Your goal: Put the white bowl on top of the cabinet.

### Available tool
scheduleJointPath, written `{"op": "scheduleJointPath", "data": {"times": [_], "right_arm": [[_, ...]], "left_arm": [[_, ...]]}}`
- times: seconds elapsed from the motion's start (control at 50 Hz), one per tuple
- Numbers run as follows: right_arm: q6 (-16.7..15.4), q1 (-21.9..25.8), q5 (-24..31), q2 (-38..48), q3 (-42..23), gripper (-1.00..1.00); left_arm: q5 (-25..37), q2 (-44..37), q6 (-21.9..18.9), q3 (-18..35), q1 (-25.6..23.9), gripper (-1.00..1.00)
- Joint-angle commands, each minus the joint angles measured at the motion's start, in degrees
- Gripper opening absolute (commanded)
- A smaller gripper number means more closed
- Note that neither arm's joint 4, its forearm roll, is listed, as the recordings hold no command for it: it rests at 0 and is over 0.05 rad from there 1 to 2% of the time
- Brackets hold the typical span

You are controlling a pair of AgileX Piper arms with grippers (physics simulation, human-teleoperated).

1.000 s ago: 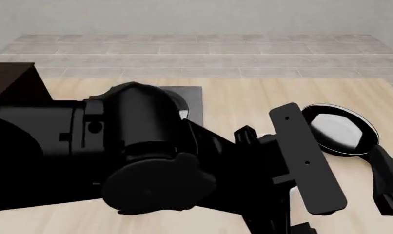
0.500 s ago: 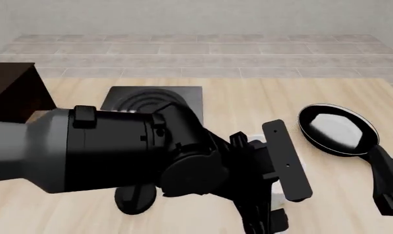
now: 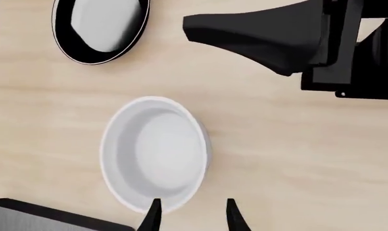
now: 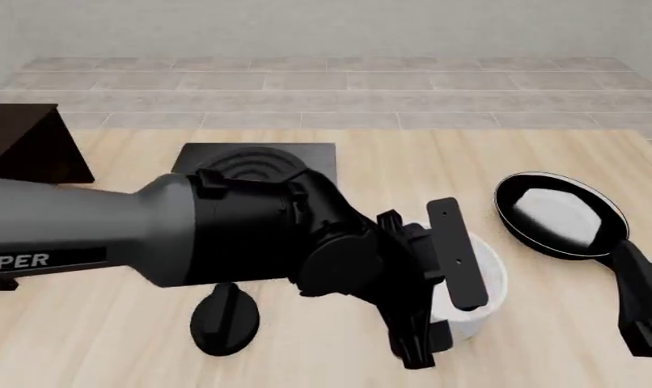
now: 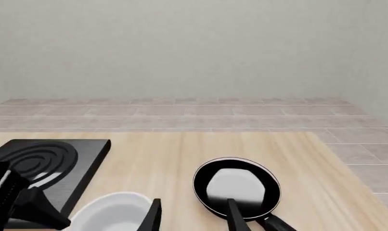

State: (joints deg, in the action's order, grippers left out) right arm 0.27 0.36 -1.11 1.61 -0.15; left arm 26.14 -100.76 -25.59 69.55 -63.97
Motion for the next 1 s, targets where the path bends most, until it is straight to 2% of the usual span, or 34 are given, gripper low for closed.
{"op": "scheduleJointPath", "data": {"times": [0.02, 0.24, 0.42, 0.54, 1.0], "right_arm": [[0.2, 0.0, 0.0, 0.2, 0.0, 1.0], [-0.1, 0.0, 0.6, -0.6, -0.1, 1.0], [0.1, 0.0, 0.0, 0.1, 0.0, 1.0], [0.1, 0.0, -0.1, 0.2, 0.0, 1.0], [0.0, 0.1, 0.0, 0.0, 0.0, 1.0]], "left_arm": [[-1.0, -3.0, -2.8, 1.1, 1.9, 1.0], [-1.5, -5.8, -4.3, 1.7, 3.0, 1.0], [-1.7, -8.4, -3.0, 2.0, 1.6, 1.0], [-2.6, -10.1, -4.4, 2.1, 2.4, 1.0], [-2.2, -14.6, -2.4, 2.4, 1.7, 1.0]]}}
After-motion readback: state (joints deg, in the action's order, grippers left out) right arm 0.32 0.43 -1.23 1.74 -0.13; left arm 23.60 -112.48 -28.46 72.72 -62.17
